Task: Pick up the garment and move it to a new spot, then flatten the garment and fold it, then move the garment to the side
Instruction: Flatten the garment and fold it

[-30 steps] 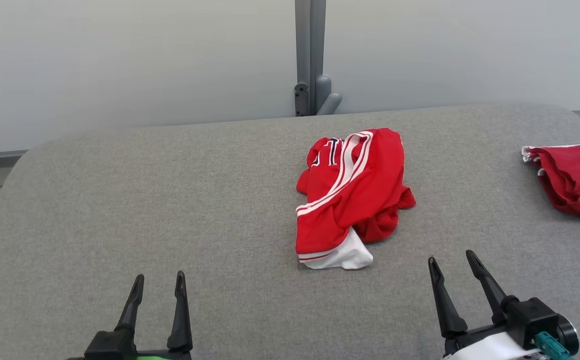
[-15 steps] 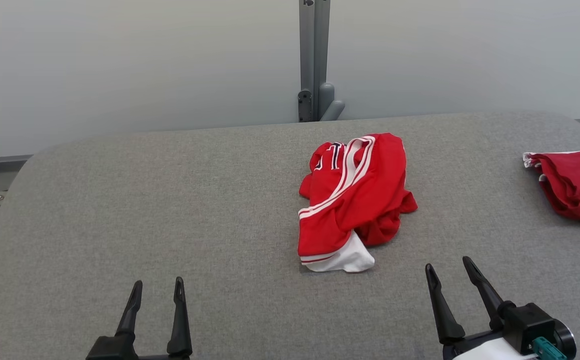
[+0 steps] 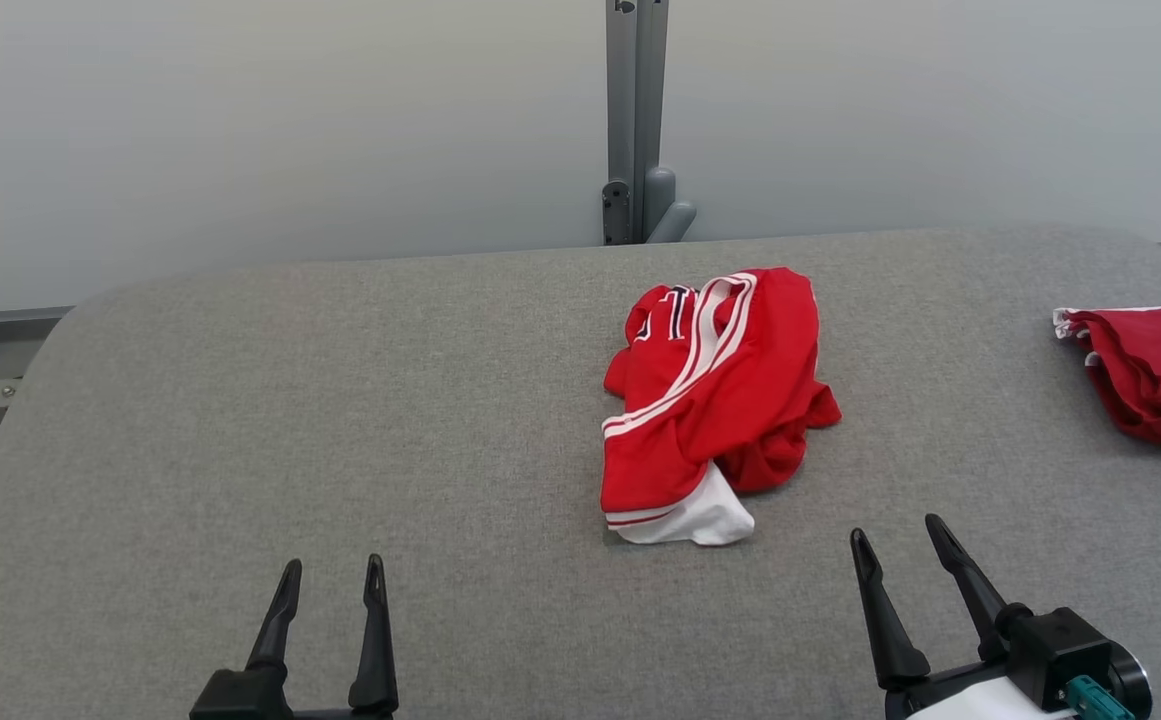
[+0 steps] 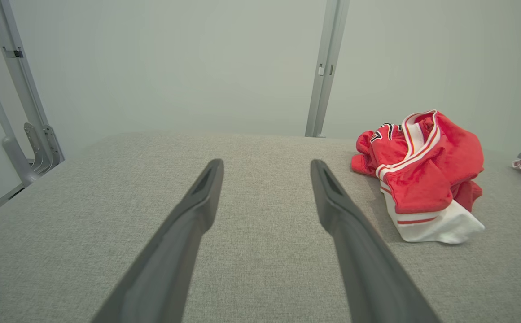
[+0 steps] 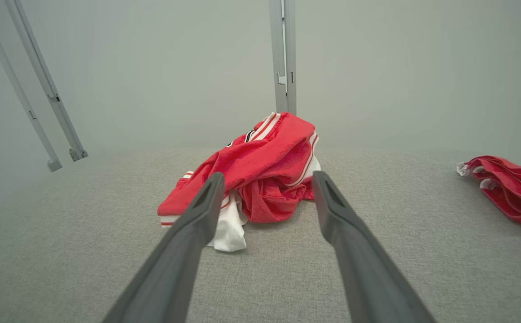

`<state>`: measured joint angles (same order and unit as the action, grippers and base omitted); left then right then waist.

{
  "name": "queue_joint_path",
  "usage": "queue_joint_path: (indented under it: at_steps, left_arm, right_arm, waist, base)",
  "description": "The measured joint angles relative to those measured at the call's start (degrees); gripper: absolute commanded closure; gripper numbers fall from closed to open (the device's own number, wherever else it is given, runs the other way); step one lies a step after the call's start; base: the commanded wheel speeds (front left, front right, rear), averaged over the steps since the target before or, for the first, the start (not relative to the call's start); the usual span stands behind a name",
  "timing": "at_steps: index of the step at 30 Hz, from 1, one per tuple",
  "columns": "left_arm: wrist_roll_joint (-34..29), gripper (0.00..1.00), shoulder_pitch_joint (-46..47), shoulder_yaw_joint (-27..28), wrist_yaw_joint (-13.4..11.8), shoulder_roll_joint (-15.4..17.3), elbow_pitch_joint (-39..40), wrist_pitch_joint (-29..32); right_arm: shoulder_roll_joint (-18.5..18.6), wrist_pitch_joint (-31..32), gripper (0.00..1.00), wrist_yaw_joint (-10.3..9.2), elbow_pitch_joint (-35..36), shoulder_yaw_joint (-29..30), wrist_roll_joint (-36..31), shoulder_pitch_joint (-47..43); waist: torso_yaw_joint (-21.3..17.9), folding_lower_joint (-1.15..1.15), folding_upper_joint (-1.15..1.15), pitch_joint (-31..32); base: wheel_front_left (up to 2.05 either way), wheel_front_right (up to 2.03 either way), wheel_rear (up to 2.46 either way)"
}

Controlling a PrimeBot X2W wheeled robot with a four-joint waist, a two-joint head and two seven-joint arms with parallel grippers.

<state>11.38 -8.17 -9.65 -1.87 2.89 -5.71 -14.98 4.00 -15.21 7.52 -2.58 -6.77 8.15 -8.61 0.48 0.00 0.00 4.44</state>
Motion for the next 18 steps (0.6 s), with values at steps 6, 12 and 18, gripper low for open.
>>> queue_joint_path:
  at_steps: [6,12,18]
  left_arm:
    - [-0.4,0.00,0.6,-0.1,0.0,0.0,-0.1,0.0]
    - [-0.3,0.00,0.6,-0.2,0.0,0.0,-0.4,0.0]
    - [3.5,0.00,3.8,-2.2,2.5,0.0,-4.8,0.0]
  right_arm:
    - [0.0,0.0,0.00,0.00,0.0,0.1,0.1,0.0]
    - [0.0,0.0,0.00,0.00,0.0,0.0,0.1,0.0]
    - [0.2,0.0,0.00,0.00,0.0,-1.1,0.3,0.7]
  waist:
    - [0.2,0.00,0.00,-0.5]
    - [0.4,0.00,0.00,-0.8]
    - [-0.2,0.00,0.00,-1.8]
  base:
    - [0.00,0.00,0.00]
    - [0.00,0.00,0.00]
    - [0.00,0.00,0.00]
